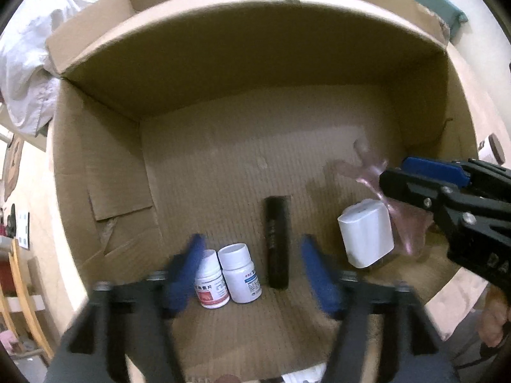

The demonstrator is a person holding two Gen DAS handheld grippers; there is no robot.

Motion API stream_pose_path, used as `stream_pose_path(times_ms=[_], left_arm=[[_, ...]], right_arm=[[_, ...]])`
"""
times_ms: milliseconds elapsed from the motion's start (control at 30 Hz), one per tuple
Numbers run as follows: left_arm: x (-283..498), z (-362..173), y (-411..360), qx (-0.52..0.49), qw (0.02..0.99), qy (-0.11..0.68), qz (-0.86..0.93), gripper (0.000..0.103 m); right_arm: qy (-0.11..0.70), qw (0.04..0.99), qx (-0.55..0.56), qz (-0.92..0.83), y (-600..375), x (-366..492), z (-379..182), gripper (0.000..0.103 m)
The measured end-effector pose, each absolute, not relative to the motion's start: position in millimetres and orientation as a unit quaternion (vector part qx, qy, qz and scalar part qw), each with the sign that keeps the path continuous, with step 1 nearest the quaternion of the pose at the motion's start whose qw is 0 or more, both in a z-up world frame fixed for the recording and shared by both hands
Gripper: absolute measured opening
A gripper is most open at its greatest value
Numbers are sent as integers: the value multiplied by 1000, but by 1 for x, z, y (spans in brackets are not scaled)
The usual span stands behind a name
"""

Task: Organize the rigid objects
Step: 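Lower the battery into the box while the right carries the pink comb in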

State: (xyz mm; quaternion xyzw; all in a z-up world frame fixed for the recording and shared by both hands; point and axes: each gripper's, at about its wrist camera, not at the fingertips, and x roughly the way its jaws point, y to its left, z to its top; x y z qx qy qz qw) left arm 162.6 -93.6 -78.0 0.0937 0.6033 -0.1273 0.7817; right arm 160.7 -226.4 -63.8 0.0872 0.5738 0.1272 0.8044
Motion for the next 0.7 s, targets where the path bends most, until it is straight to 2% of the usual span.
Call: stream_pose_path(times_ms=[33, 67, 133, 233, 267, 300, 700], left_arm=[[162, -76, -94, 89, 782, 603, -130, 68], [162, -74, -95, 87, 784, 601, -130, 71], [161, -67, -94, 81, 793, 590, -128, 83], [157, -60, -94, 84, 804, 576, -122, 83], [156, -59, -95, 86, 805, 575, -122, 83], [155, -59, -95, 86, 804, 575, -121, 83], [146, -46, -90, 93, 818, 559, -102, 84]], right_arm=[[570, 806, 94, 133, -228, 159, -62, 51], [566, 805, 106, 143, -229, 159, -60, 59], [559, 808, 111, 150, -228, 158, -56, 68], [546, 817, 101, 155, -223, 156, -48, 83], [540, 821, 99, 155, -222, 156, -46, 97], [536, 824, 99, 156, -220, 155, -44, 103], [521, 834, 104, 148, -223, 155, -33, 103]])
